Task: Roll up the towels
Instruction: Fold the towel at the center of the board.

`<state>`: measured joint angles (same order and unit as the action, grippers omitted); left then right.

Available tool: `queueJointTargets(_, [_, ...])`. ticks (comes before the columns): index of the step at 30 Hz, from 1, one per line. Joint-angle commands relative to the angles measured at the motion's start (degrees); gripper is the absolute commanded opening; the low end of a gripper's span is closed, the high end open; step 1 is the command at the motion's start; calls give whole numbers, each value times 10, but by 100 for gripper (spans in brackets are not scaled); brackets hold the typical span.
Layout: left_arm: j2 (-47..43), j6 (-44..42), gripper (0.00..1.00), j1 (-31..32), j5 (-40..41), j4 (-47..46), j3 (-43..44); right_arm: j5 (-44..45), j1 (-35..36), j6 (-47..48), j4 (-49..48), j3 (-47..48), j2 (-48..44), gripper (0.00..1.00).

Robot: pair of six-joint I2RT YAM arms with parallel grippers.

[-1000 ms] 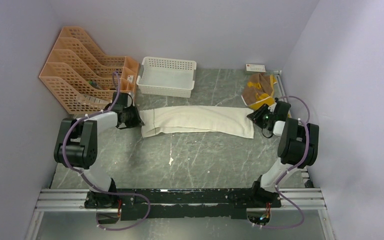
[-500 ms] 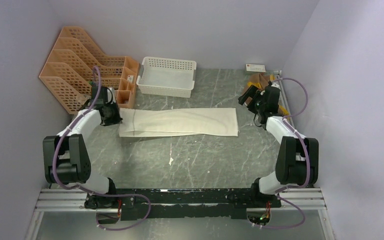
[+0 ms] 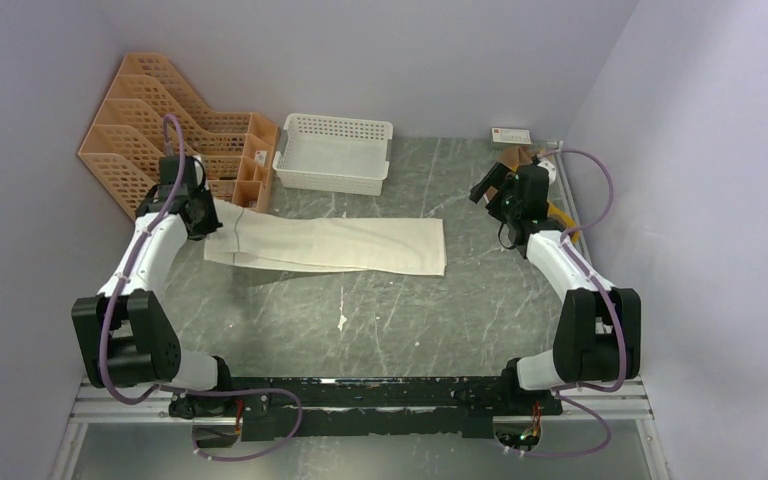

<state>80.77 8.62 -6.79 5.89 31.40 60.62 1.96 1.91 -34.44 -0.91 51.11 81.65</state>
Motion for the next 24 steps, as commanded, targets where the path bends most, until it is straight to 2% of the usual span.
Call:
queueJointTargets(1, [-11, 14, 7, 45, 13, 37, 52, -8, 2, -34, 21, 10, -14, 100])
queueJointTargets(4, [30, 30, 7, 100, 19, 86, 92, -18, 2, -38, 12, 5, -12, 100])
queueJointTargets(7, [90, 48, 7, 154, 67, 155, 137, -27, 2, -32, 14, 13, -7, 100])
queueJointTargets(10, [136, 71, 7, 190, 90, 178, 155, -37, 2, -26, 15, 18, -3, 100])
queueJointTargets(16, [191, 138, 7, 250, -22, 140, 197, -64, 1, -20, 15, 15, 4, 100])
queueJointTargets(24, [291, 205, 7, 348, -140, 84, 332, -74, 1, -3, 24, 17, 13, 100])
